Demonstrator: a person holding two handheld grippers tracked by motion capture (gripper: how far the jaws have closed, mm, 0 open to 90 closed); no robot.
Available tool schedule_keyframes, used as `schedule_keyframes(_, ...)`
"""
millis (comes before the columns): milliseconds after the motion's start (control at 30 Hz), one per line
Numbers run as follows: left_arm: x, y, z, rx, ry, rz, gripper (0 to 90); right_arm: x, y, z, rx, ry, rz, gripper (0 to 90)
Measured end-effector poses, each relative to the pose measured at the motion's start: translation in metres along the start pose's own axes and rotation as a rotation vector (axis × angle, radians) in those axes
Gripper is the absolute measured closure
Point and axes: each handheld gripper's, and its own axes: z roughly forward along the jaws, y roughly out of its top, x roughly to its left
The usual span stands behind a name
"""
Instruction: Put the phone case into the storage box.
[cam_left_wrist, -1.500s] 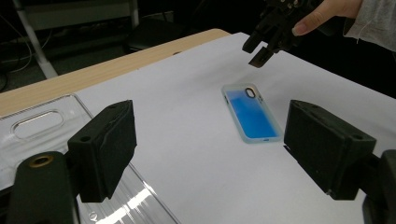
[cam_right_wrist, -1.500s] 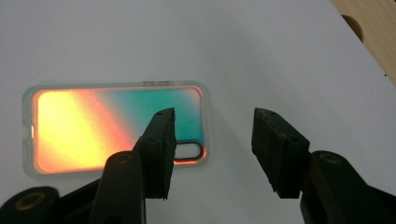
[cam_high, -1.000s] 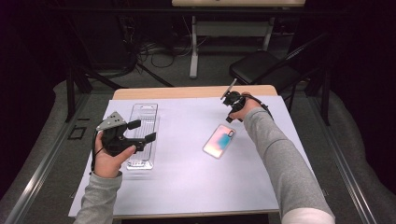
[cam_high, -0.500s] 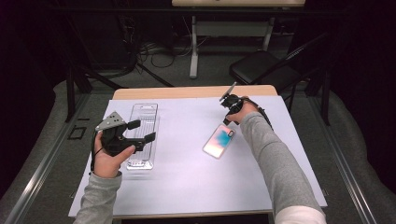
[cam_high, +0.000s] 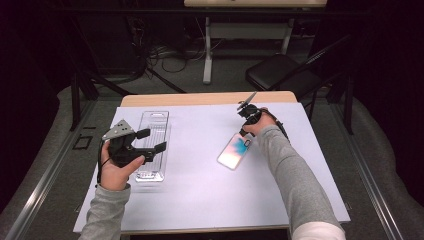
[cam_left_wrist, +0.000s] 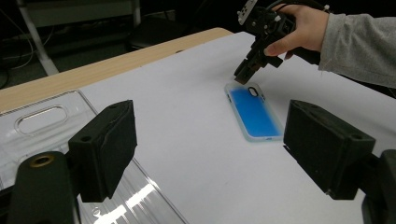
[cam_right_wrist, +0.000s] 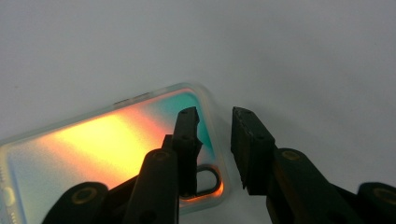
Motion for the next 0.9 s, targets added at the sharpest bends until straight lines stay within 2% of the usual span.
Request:
schedule_keyframes(33, 0.0, 0.0, 0.0, 0.0, 0.0, -0.002, 17.6, -0.002, 0.0, 0.001, -0.007, -0.005, -0.019, 72.9)
schedule_keyframes(67, 0.0, 0.0, 0.0, -0.001, 0.0, -0.004, 17.7, -0.001, -0.001, 0.001, -0.01, -0.007, 0.0, 73.3)
schedule_keyframes(133, 0.0, 0.0, 0.0, -0.001, 0.0, -0.004, 17.6, -0.002, -0.002, 0.003, -0.01, -0.009, 0.002, 74.8)
schedule_keyframes(333, 0.001, -0.001, 0.0, 0.001, 0.002, -0.005, 17.7, -0.002, -0.003, 0.007, -0.004, -0.008, -0.014, 75.6)
schedule_keyframes(400, 0.001, -0.001, 0.0, -0.001, 0.0, -0.006, 17.7, -0.002, -0.003, 0.008, -0.006, -0.009, -0.035, 75.9)
schedule_keyframes(467, 0.001, -0.001, 0.0, 0.0, -0.001, -0.007, 17.6, 0.0, -0.003, 0.009, 0.003, -0.008, -0.026, 76.2)
schedule_keyframes(767, 0.002, -0.001, 0.0, -0.001, 0.0, -0.011, 17.7, 0.003, -0.002, 0.012, 0.0, -0.015, -0.09, 77.8)
schedule_keyframes(900, 0.002, -0.001, 0.0, -0.002, -0.001, -0.012, 17.6, 0.002, -0.001, 0.011, -0.001, -0.017, -0.136, 79.3)
